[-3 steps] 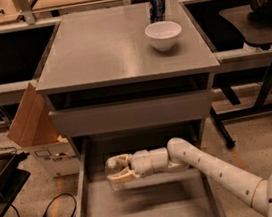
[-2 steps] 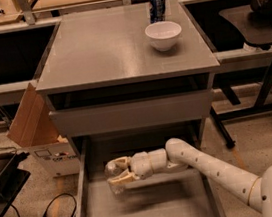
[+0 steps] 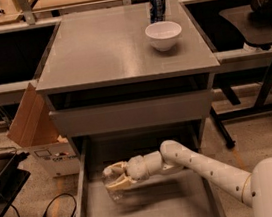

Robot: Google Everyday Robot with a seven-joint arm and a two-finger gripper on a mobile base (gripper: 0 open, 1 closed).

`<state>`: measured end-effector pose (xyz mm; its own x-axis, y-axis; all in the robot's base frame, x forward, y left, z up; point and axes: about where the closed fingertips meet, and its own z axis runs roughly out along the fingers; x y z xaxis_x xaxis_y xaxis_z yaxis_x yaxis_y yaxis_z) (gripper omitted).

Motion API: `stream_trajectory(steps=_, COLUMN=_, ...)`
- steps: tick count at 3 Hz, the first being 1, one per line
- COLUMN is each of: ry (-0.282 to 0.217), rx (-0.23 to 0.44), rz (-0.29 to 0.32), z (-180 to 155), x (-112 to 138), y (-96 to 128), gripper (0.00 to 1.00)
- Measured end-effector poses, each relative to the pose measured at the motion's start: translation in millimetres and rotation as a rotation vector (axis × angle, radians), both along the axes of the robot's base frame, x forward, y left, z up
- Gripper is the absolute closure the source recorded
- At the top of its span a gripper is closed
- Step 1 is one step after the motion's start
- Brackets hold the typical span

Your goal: Place water bottle into middle drawer

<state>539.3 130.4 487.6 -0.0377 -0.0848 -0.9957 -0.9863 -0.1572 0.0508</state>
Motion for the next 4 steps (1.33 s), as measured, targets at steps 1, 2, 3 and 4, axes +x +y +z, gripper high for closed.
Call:
stream_trajectory(steps=1, ry=0.0, rx=0.002, rz=0.004, z=0.5, x=-1.1, y=2.0, gripper=0.82)
stream_trajectory(steps=2, ry=0.002, rx=0.004, rz=0.01, z=0.6, x=-2.8, y=5.1, gripper=0.51)
stream_trajectory(steps=3, ry=0.003, rx=0.005, rz=0.014, z=0.7, x=-3.9, y=7.0, gripper=0.28)
stream_trajectory(steps=4, ry=0.003, rx=0.007, rz=0.018, z=0.8, x=-5.1, y=9.1, gripper=0.05)
